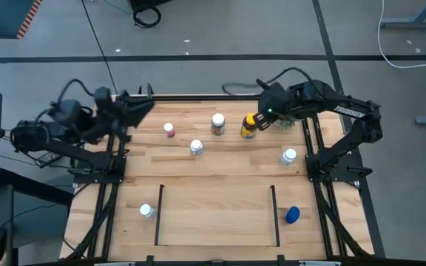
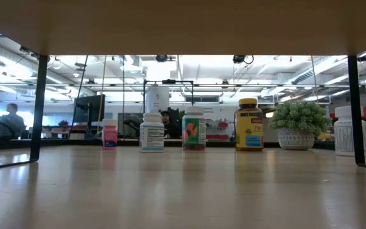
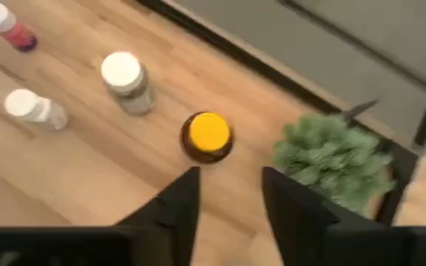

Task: Pick and place medicine bottles onto shelf by color
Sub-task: Put the white and yellow medicine bottle on the shelf

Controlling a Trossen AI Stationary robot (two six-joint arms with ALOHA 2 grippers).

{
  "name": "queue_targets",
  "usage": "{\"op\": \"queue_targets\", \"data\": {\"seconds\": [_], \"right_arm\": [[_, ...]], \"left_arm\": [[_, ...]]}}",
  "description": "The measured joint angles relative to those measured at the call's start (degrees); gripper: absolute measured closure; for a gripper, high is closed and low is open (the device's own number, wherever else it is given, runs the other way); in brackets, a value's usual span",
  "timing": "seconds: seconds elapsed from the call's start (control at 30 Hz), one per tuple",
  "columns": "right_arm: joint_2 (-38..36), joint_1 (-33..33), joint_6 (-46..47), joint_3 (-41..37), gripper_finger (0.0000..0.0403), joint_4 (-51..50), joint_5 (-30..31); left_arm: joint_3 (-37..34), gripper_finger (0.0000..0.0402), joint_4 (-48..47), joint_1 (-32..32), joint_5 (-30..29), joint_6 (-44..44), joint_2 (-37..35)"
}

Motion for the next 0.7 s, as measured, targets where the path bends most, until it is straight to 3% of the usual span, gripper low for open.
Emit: {"op": "queue_targets", "data": {"seconds": [0.17, 0.3, 0.5, 0.7], "right_arm": [[-0.1, -0.8, 3.3, -7.2, 0.0162, 3.2, -6.2], [-0.1, -1.1, 7.9, -15.1, 0.0127, 3.3, -8.3], [-0.1, -1.6, 12.9, -25.9, 0.0115, 3.4, -12.9], [-0.1, -1.5, 16.6, -31.9, 0.0115, 3.3, -15.2]], "left_arm": [[8.0, 0.0276, -4.1, 0.0, 0.0, 5.0, 6.7], [16.4, 0.0248, -18.3, 0.0, 0.0, 6.0, 10.9], [25.8, 0.0212, -41.7, 0.7, -0.1, 1.3, 16.2], [26.7, 0.0193, -49.0, 0.7, 0.1, -6.5, 17.4]]}}
